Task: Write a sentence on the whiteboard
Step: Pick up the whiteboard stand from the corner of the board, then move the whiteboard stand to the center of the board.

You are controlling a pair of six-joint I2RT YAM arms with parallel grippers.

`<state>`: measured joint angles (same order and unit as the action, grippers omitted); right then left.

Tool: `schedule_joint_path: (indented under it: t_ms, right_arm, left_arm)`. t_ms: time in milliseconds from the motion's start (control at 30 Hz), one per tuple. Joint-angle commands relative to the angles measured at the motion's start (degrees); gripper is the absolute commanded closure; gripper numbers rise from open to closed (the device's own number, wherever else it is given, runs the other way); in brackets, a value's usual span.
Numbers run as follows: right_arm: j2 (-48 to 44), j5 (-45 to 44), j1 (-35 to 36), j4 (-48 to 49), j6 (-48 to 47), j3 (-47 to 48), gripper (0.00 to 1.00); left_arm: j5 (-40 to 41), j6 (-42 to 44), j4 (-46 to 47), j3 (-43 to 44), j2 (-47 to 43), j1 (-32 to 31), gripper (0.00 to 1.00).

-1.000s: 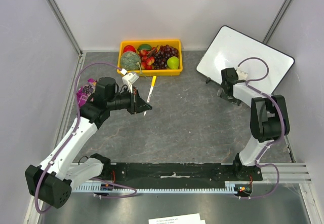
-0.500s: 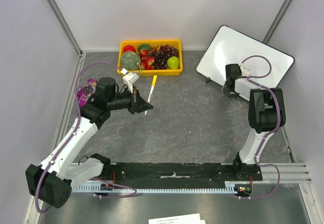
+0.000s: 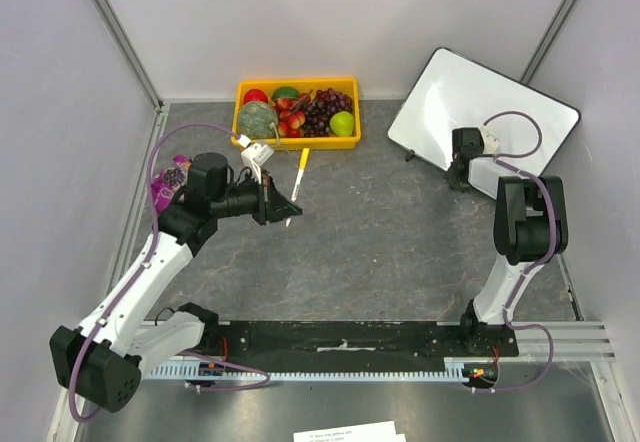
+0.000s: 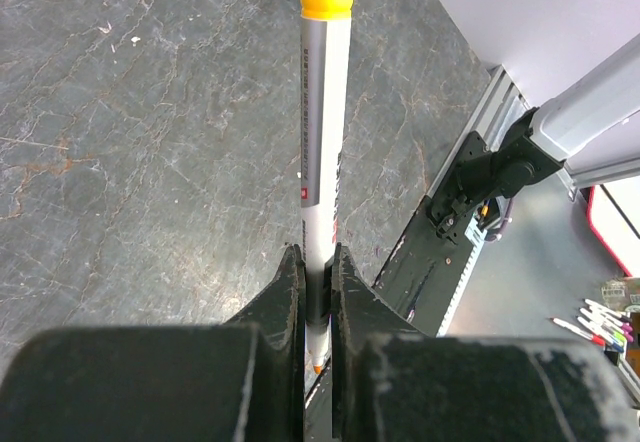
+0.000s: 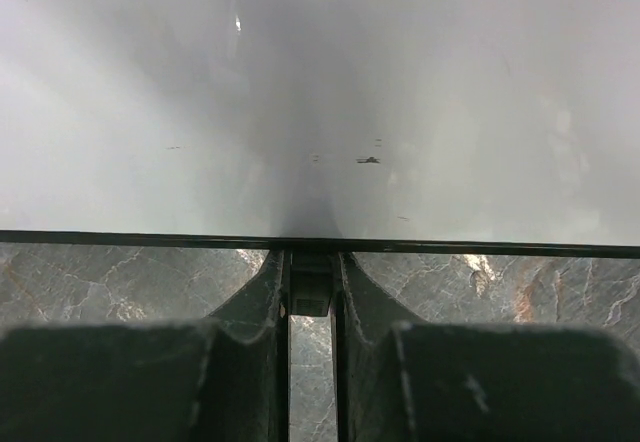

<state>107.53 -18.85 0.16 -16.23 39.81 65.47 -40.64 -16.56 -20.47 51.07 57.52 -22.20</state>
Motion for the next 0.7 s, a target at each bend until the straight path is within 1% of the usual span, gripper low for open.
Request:
schedule_joint_path:
  t_ms: [0,367,667]
  right_arm:
    - [-1.4,5.8,0.2,-1.6,-2.5,-5.4,1.0]
    - [-13.6,11.4,3.1,-0.9,-4.0,-18.9,1.0]
    - [-20.8,12.4,13.8,-2.1,-1.1,-26.1,1.0]
  left_arm:
    - [0.6,-1.7,1.0,-0.7,-2.3,0.4,0.98]
    - [0.9,-3.7,0.8,-2.7,-5.5,0.4,0.98]
    - [0.7,-5.7,-0.2,-3.6,-6.9,0.3,0.98]
